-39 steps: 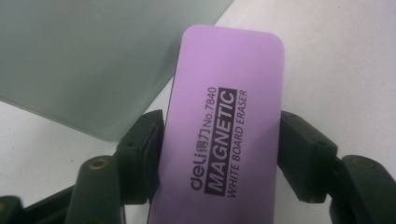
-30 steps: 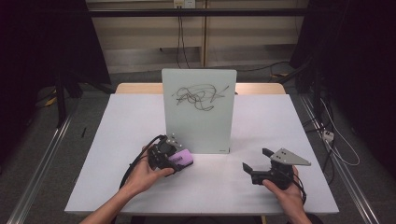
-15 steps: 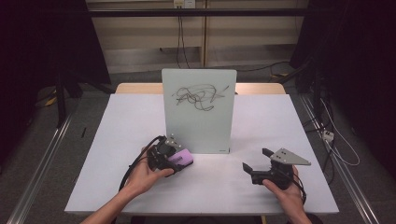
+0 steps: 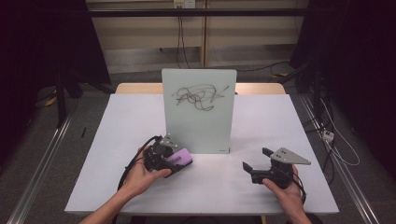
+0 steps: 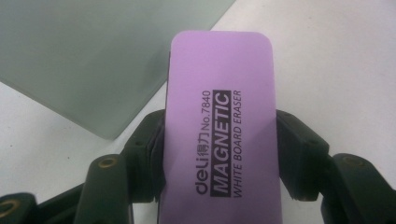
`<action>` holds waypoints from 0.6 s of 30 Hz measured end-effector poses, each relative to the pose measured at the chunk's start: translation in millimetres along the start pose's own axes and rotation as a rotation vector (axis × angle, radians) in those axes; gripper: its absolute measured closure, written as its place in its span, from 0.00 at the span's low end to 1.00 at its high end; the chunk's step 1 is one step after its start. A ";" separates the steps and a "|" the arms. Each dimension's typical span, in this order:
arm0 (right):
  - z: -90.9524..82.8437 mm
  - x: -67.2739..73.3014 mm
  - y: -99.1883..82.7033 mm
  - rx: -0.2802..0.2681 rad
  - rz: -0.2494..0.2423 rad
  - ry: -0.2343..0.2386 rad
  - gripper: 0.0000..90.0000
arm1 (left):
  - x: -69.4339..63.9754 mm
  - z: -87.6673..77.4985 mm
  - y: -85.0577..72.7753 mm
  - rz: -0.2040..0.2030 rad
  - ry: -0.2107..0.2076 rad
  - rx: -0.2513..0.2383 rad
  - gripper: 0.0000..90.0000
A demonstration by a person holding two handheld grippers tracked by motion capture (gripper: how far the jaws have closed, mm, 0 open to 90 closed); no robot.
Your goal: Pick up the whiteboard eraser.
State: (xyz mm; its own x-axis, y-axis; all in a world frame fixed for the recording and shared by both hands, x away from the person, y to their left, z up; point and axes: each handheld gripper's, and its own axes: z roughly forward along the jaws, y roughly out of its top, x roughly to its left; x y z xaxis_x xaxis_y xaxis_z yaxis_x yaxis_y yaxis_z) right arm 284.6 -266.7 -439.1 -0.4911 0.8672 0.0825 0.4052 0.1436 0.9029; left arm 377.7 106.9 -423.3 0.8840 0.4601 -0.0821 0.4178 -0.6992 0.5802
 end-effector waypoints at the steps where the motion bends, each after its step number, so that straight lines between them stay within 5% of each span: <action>1: 0.4 -0.1 0.1 0.001 0.002 -0.001 0.06 | 1.0 -1.9 -0.3 0.016 0.001 0.006 0.45; 3: 0.8 -0.2 0.3 0.001 0.004 -0.002 0.06 | -0.7 -4.2 -1.2 -0.005 0.027 -0.018 0.45; 4: 0.8 -0.4 0.3 0.001 0.004 -0.002 0.06 | 0.9 -4.9 -1.9 -0.011 -0.006 -0.037 0.45; 13: 0.2 -1.3 -0.2 -0.001 0.006 -0.002 0.06 | 0.6 -14.1 -3.1 -0.006 -0.017 -0.103 0.46; 15: 0.3 -1.2 -0.1 0.001 0.005 0.000 0.06 | -1.8 -15.4 -3.8 -0.017 0.025 -0.121 0.45; 17: 0.9 0.3 0.1 0.002 -0.005 0.006 0.06 | -1.1 -17.7 -5.2 -0.014 0.005 -0.146 0.46; 18: 0.9 0.3 0.1 0.002 -0.005 0.006 0.06 | -2.5 -19.9 -5.3 -0.016 0.038 -0.151 0.46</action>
State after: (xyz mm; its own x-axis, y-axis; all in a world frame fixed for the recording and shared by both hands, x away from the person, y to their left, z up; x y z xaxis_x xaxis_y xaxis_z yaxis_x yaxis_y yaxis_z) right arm 285.2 -266.0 -439.3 -0.4977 0.8636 0.0804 0.4046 0.1491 0.9023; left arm 369.1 120.4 -410.0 0.8678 0.4930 -0.0627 0.3927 -0.6030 0.6944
